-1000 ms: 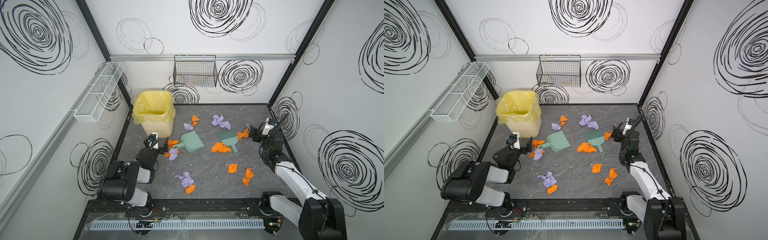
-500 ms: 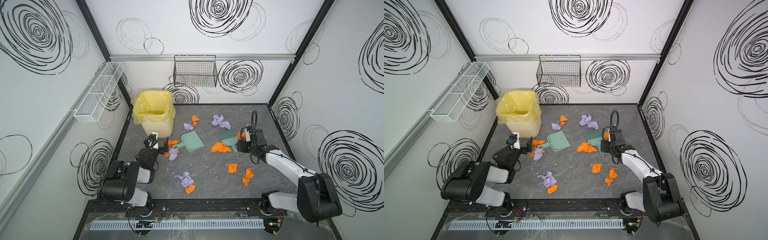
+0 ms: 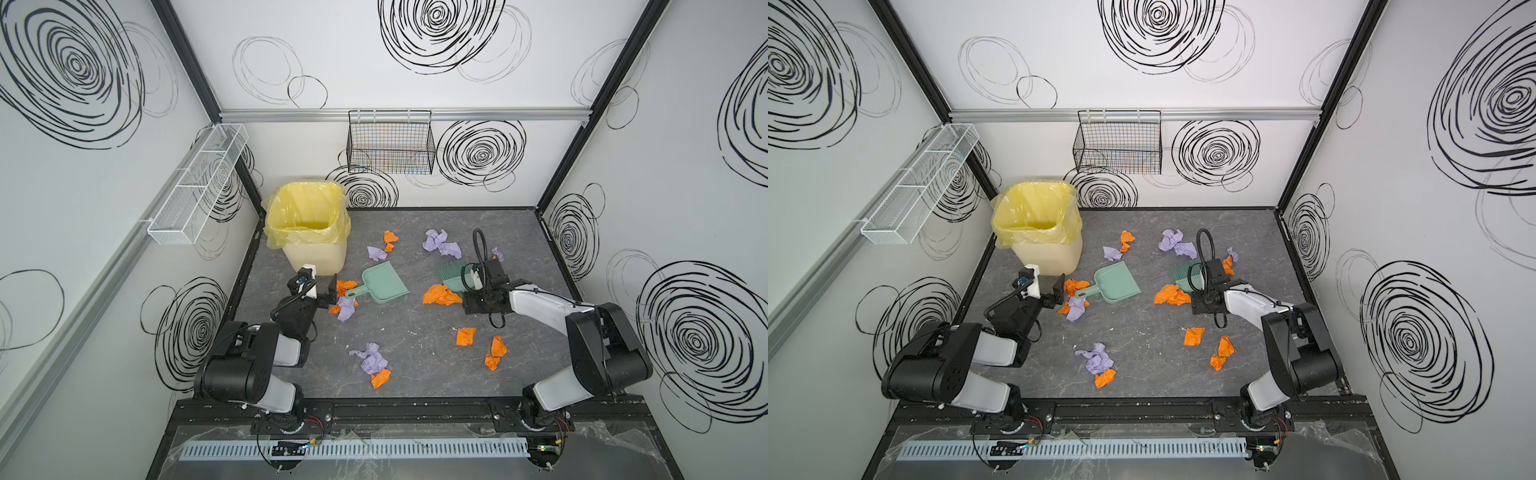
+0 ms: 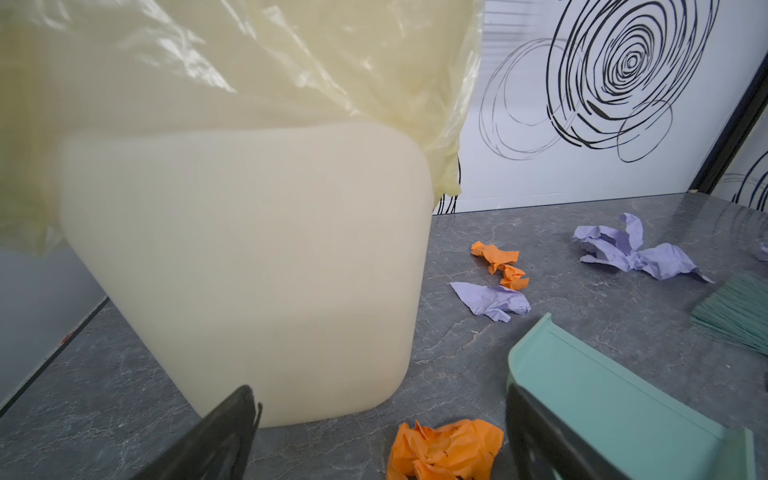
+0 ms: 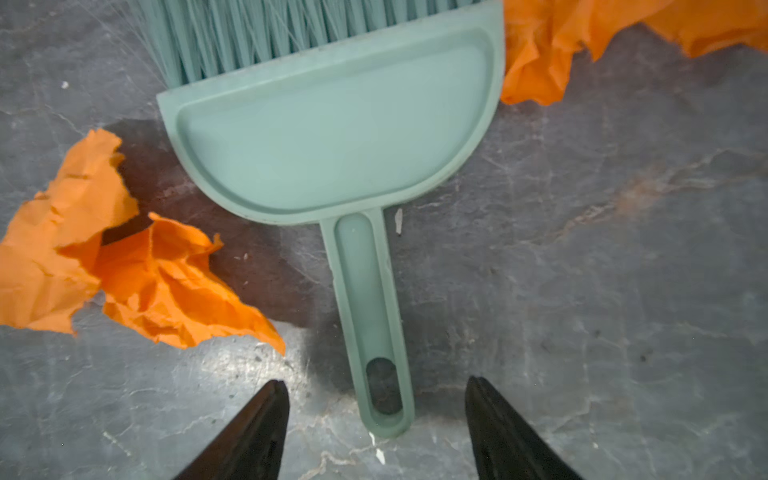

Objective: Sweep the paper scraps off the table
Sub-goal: 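Reach the right gripper down and grasp the mint-green brush handle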

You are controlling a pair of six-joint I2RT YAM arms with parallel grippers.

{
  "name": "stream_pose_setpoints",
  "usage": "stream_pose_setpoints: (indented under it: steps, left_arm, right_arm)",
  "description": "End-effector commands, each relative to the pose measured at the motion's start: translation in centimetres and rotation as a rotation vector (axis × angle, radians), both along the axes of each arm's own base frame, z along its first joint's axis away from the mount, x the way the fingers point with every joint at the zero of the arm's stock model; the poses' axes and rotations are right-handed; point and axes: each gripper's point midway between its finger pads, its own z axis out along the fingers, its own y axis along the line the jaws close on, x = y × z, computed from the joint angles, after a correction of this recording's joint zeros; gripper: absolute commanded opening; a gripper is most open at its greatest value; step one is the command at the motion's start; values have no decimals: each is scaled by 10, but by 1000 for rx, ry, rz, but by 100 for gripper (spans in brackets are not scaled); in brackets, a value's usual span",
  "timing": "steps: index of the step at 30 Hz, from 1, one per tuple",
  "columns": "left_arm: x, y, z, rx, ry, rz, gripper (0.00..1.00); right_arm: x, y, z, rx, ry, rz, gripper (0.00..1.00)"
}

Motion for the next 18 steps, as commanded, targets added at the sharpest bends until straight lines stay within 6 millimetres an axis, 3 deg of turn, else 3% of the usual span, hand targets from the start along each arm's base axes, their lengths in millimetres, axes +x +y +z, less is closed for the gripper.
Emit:
stream_pose_setpoints:
  steps: [1, 14, 18]
  left_arm:
    - [4, 2, 19, -2, -71, -1, 96]
    - [3, 2, 19, -2, -70, -1, 96]
    - [4, 2, 19, -2, -70, 0, 96]
  right_arm:
    - [7, -4, 2, -39, 3, 3, 71]
    - [11, -5, -14, -51, 44, 14, 56]
    - [7, -4, -20, -50, 60, 19, 46]
